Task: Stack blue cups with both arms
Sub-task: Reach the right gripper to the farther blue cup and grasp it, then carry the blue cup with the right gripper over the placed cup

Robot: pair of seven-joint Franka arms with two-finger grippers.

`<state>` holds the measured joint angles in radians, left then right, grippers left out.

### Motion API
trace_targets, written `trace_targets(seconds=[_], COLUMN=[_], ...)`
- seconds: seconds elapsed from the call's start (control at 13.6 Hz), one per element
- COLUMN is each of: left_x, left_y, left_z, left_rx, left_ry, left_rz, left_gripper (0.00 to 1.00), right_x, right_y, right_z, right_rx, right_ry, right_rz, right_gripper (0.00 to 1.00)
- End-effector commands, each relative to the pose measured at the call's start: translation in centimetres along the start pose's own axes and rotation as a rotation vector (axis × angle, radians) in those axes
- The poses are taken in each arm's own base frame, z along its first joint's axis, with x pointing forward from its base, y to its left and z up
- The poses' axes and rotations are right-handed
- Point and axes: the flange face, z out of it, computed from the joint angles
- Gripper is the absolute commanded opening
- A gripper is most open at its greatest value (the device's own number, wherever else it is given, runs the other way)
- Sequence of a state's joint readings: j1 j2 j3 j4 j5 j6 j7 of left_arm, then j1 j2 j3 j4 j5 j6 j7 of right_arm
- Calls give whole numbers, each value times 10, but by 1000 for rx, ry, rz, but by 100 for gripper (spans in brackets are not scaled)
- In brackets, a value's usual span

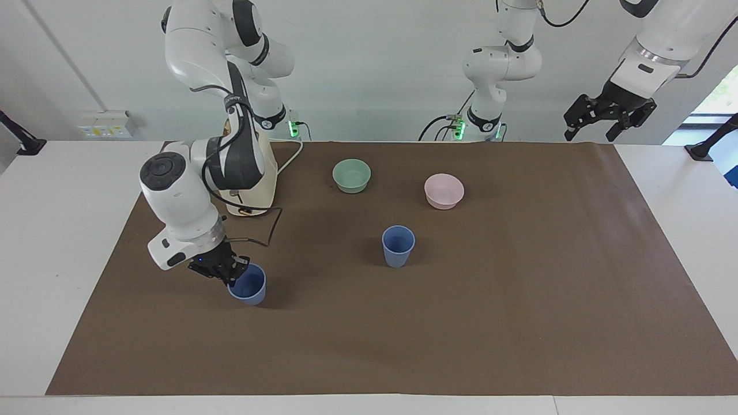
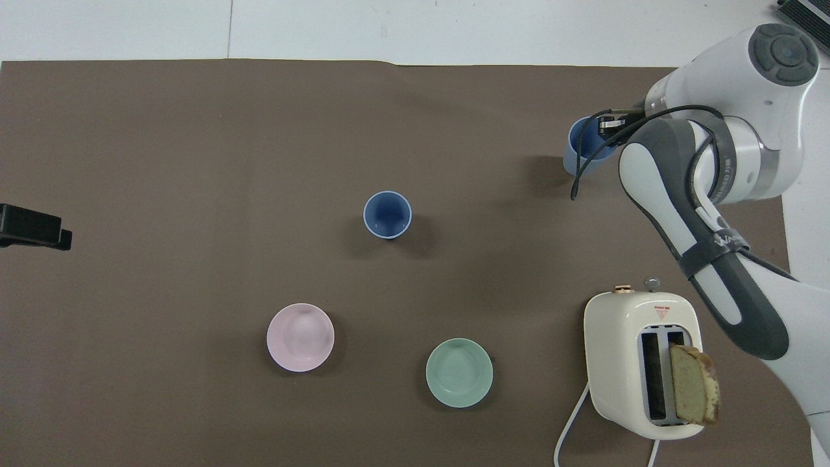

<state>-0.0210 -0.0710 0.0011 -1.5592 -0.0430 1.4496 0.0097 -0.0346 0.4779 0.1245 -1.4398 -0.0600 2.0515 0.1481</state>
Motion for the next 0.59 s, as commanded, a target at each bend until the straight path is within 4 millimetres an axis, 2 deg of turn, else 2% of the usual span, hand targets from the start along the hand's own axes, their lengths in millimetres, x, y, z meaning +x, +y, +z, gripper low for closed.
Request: trace_targets(seconds=[0.0,0.22,0.44,0.51], left_x=[-9,-9,-9,-9], left_y=[-2,-2,-2,-2], left_z=[-3,-3,-3,-3], left_rx=[11,11,11,11], left_ry=[-4,-4,-4,-4], left_rz=[-14,-14,-14,-14], left_gripper=[100,100,100,100], right_x=[-15,-38,-68,-75], right_y=[-36,-98,-169,-186], right_z=[-48,-94,-118,-120], right_rx=[10,26,45,52], right_ry=[35,64,65,67], right_rz=[2,-28,-60,-57], right_gripper=[0,0,0,0])
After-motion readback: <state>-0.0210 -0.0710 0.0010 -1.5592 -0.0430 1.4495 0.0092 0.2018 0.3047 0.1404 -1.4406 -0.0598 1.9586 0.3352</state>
